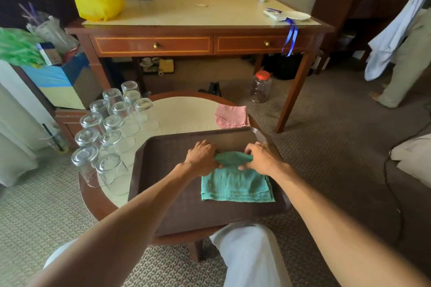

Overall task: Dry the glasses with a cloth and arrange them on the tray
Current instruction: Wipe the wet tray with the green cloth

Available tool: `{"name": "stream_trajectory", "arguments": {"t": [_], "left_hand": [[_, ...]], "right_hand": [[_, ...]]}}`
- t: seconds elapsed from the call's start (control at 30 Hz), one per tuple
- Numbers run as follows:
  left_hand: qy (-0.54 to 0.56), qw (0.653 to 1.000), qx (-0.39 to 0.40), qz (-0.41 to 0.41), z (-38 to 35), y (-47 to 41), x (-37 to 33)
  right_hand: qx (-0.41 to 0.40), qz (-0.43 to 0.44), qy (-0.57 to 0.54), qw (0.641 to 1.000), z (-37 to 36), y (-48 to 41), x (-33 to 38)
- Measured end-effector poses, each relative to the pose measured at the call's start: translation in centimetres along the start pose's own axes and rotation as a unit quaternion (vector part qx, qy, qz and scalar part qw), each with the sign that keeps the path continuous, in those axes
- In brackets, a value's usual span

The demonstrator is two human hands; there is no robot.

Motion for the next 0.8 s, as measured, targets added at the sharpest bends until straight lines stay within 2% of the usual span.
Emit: {"name": "stream_trajectory", "arguments": {"t": [0.2, 0.37, 0.5, 0.57, 0.63, 0.7, 0.8], "left_hand": [[0.031, 0.999, -0.007, -0.021, -0.2, -1.2, 0.2], [0.155, 0.988, -0.010, -0.010, 1.5, -1.2, 1.2], [0.374, 0.925, 0.026, 0.053, 3.5, -1.1, 3.1], [0.457, 0.885, 0.021, 0.085, 4.8, -1.0, 3.8], [0.524, 0.847, 0.009, 0.088, 5.9, -1.7, 4.0], [0.532, 0.842, -0.018, 0.085, 7.2, -2.8, 3.7], [0.502, 0.856, -0.090, 0.083, 9.8, -5.3, 3.2]], "right_hand": [[-0.001, -0.003, -0.012, 1.000, 0.4, 0.2, -0.3], [0.009, -0.026, -0.193, 0.981, 1.5, -0.2, -1.2], [-0.016, -0.081, -0.388, 0.918, 3.3, 0.4, -2.5], [-0.016, -0.128, -0.459, 0.879, 3.5, 0.5, -3.0], [-0.005, -0.139, -0.508, 0.850, 3.8, -0.3, -2.9], [-0.023, -0.129, -0.514, 0.848, 5.3, -1.5, -2.5], [-0.106, -0.105, -0.473, 0.869, 8.9, -4.2, -1.8]]}}
Point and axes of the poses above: each hand's wrist, its own y-axis away from the middle knuckle, its own z-axis out of the back of the hand, x = y × z, the point moved 7 cm from there along -y, towards the middle knuckle, and after that the axes turned 3 degrees about -y, right-handed, at the moved point
